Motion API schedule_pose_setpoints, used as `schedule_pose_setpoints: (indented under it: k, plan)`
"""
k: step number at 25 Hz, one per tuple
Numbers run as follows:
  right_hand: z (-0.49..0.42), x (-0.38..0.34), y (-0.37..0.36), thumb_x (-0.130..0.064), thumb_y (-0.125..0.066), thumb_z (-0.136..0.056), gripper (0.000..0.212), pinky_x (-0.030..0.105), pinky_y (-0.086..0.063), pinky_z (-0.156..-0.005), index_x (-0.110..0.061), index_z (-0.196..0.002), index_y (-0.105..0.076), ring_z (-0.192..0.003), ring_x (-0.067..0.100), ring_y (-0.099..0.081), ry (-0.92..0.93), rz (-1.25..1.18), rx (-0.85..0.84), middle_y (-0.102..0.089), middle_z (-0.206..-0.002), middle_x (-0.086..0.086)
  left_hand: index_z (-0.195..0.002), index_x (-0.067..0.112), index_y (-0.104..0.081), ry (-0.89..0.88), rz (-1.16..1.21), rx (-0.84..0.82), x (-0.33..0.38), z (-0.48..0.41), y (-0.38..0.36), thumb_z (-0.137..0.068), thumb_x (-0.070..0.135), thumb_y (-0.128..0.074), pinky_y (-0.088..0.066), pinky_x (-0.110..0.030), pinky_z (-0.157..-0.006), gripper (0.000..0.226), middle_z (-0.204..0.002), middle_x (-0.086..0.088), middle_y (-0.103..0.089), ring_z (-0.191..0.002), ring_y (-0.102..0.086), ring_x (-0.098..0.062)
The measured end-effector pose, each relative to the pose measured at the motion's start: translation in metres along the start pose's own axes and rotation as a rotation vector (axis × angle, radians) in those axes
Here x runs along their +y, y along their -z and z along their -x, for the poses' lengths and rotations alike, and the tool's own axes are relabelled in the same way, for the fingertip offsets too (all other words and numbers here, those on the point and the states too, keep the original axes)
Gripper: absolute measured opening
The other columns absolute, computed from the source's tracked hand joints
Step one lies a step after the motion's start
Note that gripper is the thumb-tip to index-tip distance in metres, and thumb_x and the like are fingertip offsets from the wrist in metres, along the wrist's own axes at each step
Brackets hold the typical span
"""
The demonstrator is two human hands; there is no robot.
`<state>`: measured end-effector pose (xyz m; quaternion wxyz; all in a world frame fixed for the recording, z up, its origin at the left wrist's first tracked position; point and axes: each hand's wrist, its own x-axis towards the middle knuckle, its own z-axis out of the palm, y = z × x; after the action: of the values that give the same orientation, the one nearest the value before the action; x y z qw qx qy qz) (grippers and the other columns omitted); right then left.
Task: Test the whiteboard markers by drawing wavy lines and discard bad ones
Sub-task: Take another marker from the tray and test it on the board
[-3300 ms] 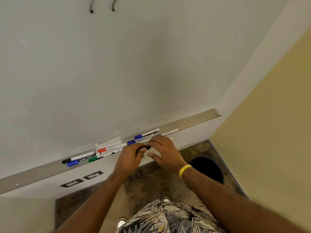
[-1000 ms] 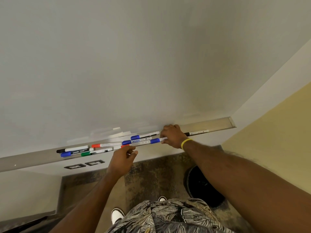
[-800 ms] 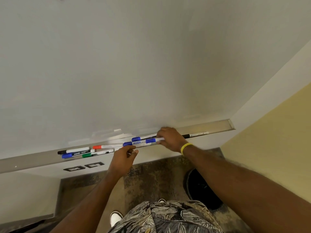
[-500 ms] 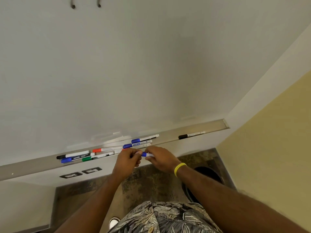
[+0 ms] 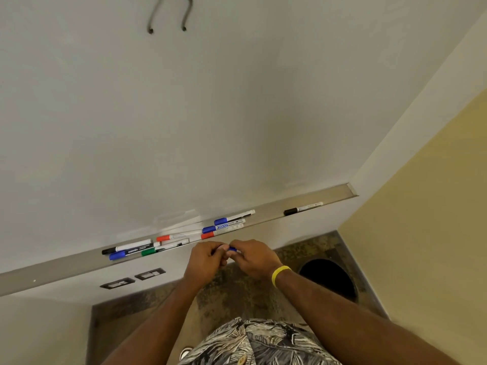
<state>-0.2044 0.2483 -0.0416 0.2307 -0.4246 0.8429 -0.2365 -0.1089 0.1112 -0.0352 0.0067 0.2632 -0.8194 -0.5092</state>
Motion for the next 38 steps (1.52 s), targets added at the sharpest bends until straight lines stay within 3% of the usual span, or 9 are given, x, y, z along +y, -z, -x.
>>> schedule_pose_setpoints:
  k: [8, 11, 14, 17, 20, 27, 34, 38]
  plan:
    - [0.011, 0.016, 0.011, -0.058, -0.043, -0.096, 0.041, 0.038, -0.053, -0.076, -0.025, -0.106, -0.063, -0.078, 0.02, -0.062, -0.149, -0.07, 0.021, -0.069, -0.088, 0.002, -0.093, 0.023, -0.072, -0.034, 0.002, -0.129, 0.009, -0.015, -0.006, -0.098, 0.02, -0.056, -0.06, -0.026, -0.073, 0.017, -0.074, 0.002, -0.071, -0.07, -0.069, -0.012]
    - [0.017, 0.03, 0.017, -0.059, -0.047, -0.095, 0.041, 0.032, -0.05, -0.08, -0.023, -0.11, -0.061, -0.083, 0.017, -0.06, -0.262, -0.166, 0.009, -0.068, -0.095, 0.003, -0.105, 0.017, -0.068, 0.027, 0.046, -0.127, 0.017, -0.03, -0.014, -0.096, 0.016, -0.058, -0.06, -0.029, -0.081, 0.013, -0.086, 0.001, -0.071, -0.078, -0.07, -0.013]
    - [0.023, 0.048, 0.025, -0.047, -0.045, -0.1, 0.03, 0.023, -0.046, -0.073, -0.02, -0.107, -0.058, -0.078, 0.013, -0.057, -0.359, -0.274, 0.069, -0.064, -0.091, 0.0, -0.104, 0.019, -0.066, 0.02, -0.058, -0.086, 0.023, -0.054, -0.023, -0.092, 0.014, -0.064, -0.056, -0.031, -0.088, 0.013, -0.089, 0.003, -0.07, -0.082, -0.069, -0.012]
    - [0.027, 0.063, 0.034, -0.03, -0.042, -0.103, 0.022, 0.024, -0.043, -0.067, -0.017, -0.104, -0.059, -0.073, 0.013, -0.055, -0.378, -0.355, 0.152, -0.061, -0.084, 0.0, -0.108, 0.015, -0.068, -0.061, -0.245, -0.107, 0.031, -0.077, -0.034, -0.093, 0.016, -0.064, -0.047, -0.024, -0.083, 0.016, -0.095, 0.002, -0.067, -0.084, -0.062, -0.011]
    - [0.027, 0.07, 0.043, -0.024, -0.043, -0.103, 0.021, 0.02, -0.041, -0.069, -0.016, -0.109, -0.061, -0.078, 0.014, -0.056, -0.369, -0.338, 0.197, -0.063, -0.09, 0.002, -0.11, 0.013, -0.07, -0.108, -0.345, -0.082, 0.033, -0.096, -0.054, -0.092, 0.017, -0.065, -0.041, -0.021, -0.082, 0.019, -0.104, -0.001, -0.06, -0.087, -0.053, -0.01]
    - [0.022, 0.08, 0.068, -0.021, -0.051, -0.101, 0.025, 0.018, -0.041, -0.075, -0.009, -0.12, -0.061, -0.086, 0.015, -0.055, -0.348, -0.376, 0.259, -0.062, -0.1, 0.002, -0.11, 0.013, -0.069, -0.033, -0.402, 0.032, 0.022, -0.127, -0.086, -0.093, 0.02, -0.064, -0.05, -0.029, -0.085, 0.02, -0.106, -0.005, -0.066, -0.089, -0.06, -0.017]
    - [0.019, 0.089, 0.076, -0.022, -0.052, -0.101, 0.028, 0.036, -0.051, -0.082, -0.009, -0.125, -0.059, -0.084, 0.021, -0.057, -0.365, -0.392, 0.25, -0.065, -0.103, 0.011, -0.107, 0.016, -0.068, -0.076, -0.619, -0.029, 0.022, -0.13, -0.099, -0.094, 0.018, -0.06, -0.055, -0.034, -0.089, 0.015, -0.102, -0.006, -0.065, -0.09, -0.063, -0.02]
    - [0.023, 0.086, 0.078, -0.022, -0.052, -0.1, 0.028, 0.04, -0.053, -0.087, -0.01, -0.125, -0.059, -0.088, 0.026, -0.06, -0.358, -0.426, 0.266, -0.065, -0.104, 0.01, -0.12, 0.015, -0.065, -0.107, -0.655, -0.012, 0.031, -0.125, -0.093, -0.093, 0.017, -0.062, -0.054, -0.036, -0.094, 0.027, -0.113, -0.007, -0.064, -0.101, -0.063, -0.023]
